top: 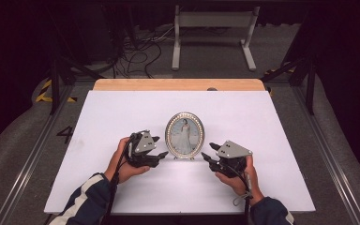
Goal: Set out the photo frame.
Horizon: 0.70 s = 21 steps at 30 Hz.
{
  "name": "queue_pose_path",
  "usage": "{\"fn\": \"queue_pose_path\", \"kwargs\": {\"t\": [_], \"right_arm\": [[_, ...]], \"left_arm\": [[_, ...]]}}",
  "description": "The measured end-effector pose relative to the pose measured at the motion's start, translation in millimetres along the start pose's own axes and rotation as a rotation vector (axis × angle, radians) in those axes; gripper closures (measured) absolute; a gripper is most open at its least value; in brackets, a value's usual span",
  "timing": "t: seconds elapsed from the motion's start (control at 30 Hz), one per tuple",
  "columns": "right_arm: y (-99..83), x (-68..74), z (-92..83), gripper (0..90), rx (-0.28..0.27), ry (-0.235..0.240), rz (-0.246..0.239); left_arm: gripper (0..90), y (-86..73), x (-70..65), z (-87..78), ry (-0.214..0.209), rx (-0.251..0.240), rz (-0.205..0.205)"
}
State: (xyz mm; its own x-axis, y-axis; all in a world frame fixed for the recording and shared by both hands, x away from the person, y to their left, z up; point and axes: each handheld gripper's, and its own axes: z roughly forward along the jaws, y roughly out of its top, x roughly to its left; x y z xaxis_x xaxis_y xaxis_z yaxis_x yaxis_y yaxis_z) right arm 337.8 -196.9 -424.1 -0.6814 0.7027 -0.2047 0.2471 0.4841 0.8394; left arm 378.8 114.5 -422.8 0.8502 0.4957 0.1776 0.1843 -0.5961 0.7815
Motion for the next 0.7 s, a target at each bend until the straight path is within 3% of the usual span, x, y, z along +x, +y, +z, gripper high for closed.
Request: {"fn": "queue_pose_path", "kwargs": {"t": [0.1,0.33,0.47,0.7], "right_arm": [[-3.2,0.7,-1.0,46.3,0.014,0.001,-0.007],[-7.9,0.0,-5.7,40.3,0.017,-0.009,-0.008],[-8.5,0.0,-6.7,37.0,0.018,-0.017,-0.014],[-13.5,-2.2,-15.0,33.2,0.035,-0.029,-0.044]], "left_arm": [[28.4,-4.3,-0.7,-3.9,0.032,0.0,0.0],[21.1,-18.7,-4.6,-15.6,0.077,0.024,0.04],[17.0,-26.8,-5.8,-21.0,0.085,0.042,0.043],[13.8,-38.2,-6.4,-34.0,0.092,0.026,0.031]]}}
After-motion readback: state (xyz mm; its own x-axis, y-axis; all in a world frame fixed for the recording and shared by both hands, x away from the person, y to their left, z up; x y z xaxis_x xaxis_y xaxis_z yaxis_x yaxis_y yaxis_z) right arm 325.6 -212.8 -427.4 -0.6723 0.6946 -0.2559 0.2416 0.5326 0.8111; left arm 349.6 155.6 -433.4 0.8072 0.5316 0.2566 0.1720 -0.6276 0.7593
